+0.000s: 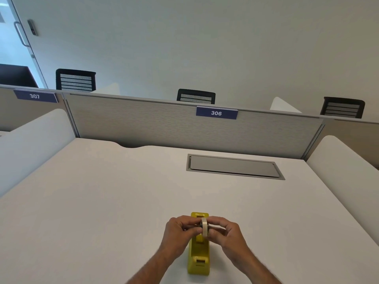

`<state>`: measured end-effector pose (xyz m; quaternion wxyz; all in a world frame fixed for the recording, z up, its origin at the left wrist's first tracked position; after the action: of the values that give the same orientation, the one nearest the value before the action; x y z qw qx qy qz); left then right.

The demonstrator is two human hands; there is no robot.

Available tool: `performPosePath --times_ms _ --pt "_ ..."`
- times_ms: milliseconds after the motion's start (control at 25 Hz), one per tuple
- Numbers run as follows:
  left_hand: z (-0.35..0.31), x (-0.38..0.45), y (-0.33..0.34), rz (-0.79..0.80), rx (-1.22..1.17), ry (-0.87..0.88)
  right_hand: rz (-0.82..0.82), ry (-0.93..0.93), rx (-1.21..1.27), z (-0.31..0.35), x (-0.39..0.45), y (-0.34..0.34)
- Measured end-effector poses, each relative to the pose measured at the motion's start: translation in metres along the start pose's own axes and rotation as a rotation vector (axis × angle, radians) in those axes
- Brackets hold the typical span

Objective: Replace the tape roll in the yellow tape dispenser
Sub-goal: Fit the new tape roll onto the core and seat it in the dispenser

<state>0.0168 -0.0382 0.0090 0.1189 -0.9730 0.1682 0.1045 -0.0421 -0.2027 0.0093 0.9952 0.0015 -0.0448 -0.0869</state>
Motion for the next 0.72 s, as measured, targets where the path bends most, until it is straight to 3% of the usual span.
performPosePath --times_ms 240,440,720 --pt "0.002 0.000 -0.002 -0.001 0.001 -0.026 0.003 -0.025 -0.184 0.000 0.004 0.000" --pt "0.001 0.003 -0.004 -0.020 0.072 -0.003 -0.094 -0.055 -0.381 -0.001 0.009 -0.001" --pt "0.003 0.009 -0.004 -0.095 0.143 0.036 -0.125 -0.087 -0.465 -0.002 0.013 0.004"
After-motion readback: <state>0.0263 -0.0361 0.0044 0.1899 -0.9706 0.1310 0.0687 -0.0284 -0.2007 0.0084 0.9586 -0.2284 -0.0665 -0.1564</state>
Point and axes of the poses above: each hand's wrist, its own x-axis towards the middle knuckle, its own y-axis out of the palm, z = x × y, the point moved 3 cm from there along x, towards the middle knuckle, and after that the axes turned 12 degrees about -y, right-handed, at the moved point
